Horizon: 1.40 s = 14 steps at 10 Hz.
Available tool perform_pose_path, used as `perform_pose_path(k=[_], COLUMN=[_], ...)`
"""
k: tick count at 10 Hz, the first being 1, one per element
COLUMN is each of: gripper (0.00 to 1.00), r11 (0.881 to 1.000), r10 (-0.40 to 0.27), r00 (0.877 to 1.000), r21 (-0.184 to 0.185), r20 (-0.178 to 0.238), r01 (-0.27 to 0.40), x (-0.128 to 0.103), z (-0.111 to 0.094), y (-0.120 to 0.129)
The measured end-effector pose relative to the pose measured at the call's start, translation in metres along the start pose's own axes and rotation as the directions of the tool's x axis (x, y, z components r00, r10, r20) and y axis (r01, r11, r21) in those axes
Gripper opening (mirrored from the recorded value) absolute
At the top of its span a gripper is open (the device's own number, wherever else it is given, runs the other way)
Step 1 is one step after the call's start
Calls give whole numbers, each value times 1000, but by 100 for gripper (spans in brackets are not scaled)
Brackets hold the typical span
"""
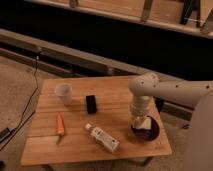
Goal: Wipe the white sponge on the table
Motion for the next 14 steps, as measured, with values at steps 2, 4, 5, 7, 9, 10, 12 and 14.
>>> perform_pose_path(k=[2,4,5,7,9,10,12,14], gripper=[0,0,0,0,0,0,0,0], r11=[996,981,972,949,929,924,918,911], r10=[-67,-153,-184,-244,-282,-289,-295,-298], r00=[998,988,983,968,956,952,947,940], r21=[50,117,145,194,223,231,238,245], r20=[-6,-20,-28,-54,-87,-101,-130,-165], r01=[67,154,186,249,294,305,318,332], x=[-5,-15,-20,-30,-42,-49,-59,-71], z=[-14,-28,-32,-33,-24,-16,-3,12], y=[21,46,55,75,93,98,103,104])
